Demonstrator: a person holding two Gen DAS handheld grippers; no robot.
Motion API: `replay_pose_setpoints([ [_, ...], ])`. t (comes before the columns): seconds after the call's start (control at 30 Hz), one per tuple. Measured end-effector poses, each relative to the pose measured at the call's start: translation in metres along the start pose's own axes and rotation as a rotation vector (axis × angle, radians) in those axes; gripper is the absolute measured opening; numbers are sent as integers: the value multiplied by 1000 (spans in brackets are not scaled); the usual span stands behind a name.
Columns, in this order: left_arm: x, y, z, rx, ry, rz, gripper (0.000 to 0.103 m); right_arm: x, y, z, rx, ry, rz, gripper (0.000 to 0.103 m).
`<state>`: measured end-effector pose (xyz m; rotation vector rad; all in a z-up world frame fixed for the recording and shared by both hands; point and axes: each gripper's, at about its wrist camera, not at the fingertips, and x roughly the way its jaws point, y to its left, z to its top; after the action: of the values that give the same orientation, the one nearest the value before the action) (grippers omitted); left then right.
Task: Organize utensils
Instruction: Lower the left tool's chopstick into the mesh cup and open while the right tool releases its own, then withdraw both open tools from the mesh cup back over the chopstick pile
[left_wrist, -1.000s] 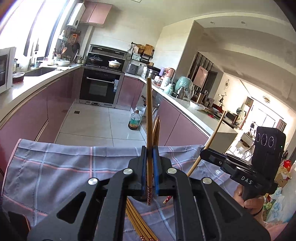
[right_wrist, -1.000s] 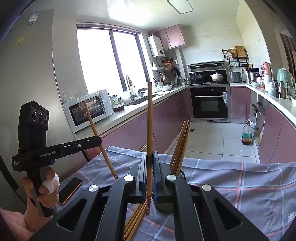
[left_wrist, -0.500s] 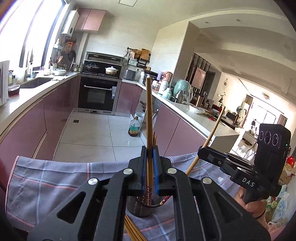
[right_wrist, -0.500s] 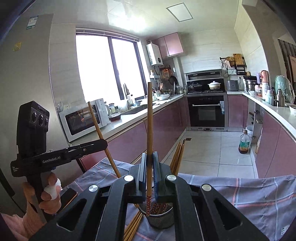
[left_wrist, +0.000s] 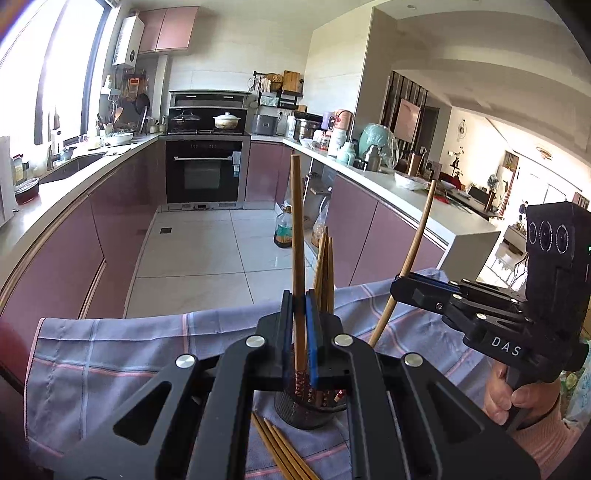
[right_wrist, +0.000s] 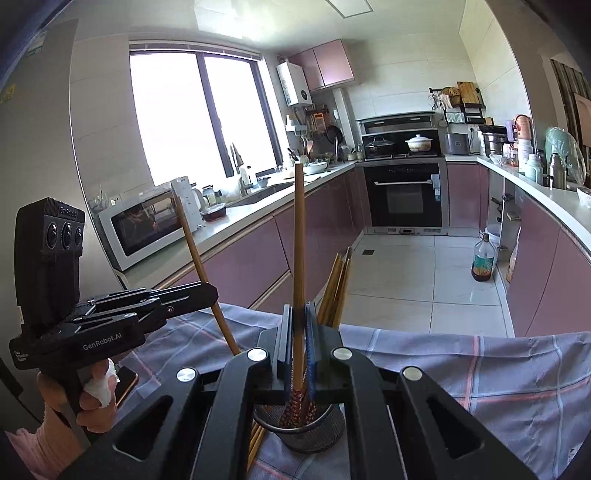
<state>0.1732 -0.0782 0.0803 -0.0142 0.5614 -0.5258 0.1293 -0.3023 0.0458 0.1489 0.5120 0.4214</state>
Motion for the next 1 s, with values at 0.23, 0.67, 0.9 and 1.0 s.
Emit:
replay_pose_setpoints([
  [0.23,25,0,-7,55,94,23,7,23,-8,-9,21,115,1,6],
  [0.67,62,23,-21,15,170,36,17,43,-20,-18,98,166,-27,15],
  [0.9,61,28,-29,-13,154,34,20,36,-15,-22,92,146,-18,23],
  [1.0,63,30,-29,-21,150,35,20,35,-12,-24,87,145,-16,25],
])
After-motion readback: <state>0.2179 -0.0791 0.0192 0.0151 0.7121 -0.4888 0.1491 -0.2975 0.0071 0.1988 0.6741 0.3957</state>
